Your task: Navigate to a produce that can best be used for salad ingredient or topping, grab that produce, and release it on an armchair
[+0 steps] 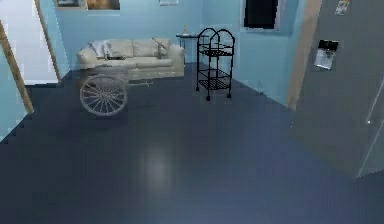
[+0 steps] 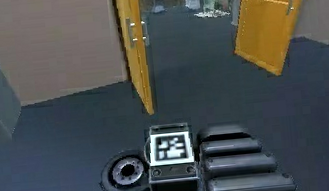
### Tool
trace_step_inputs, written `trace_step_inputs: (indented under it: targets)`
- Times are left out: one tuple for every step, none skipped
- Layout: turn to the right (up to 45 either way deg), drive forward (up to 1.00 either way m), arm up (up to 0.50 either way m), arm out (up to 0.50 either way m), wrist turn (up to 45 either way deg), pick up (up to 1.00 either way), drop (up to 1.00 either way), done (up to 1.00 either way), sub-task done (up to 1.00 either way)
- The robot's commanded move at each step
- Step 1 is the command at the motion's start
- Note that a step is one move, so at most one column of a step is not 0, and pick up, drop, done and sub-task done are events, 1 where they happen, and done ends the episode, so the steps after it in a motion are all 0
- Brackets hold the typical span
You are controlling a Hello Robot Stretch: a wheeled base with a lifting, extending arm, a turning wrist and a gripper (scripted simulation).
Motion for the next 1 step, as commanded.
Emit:
trace_step_inputs:
  targets:
    - [0.0,1.0,0.0,0.0,0.0,0.0,0.0,0.0,0.0]
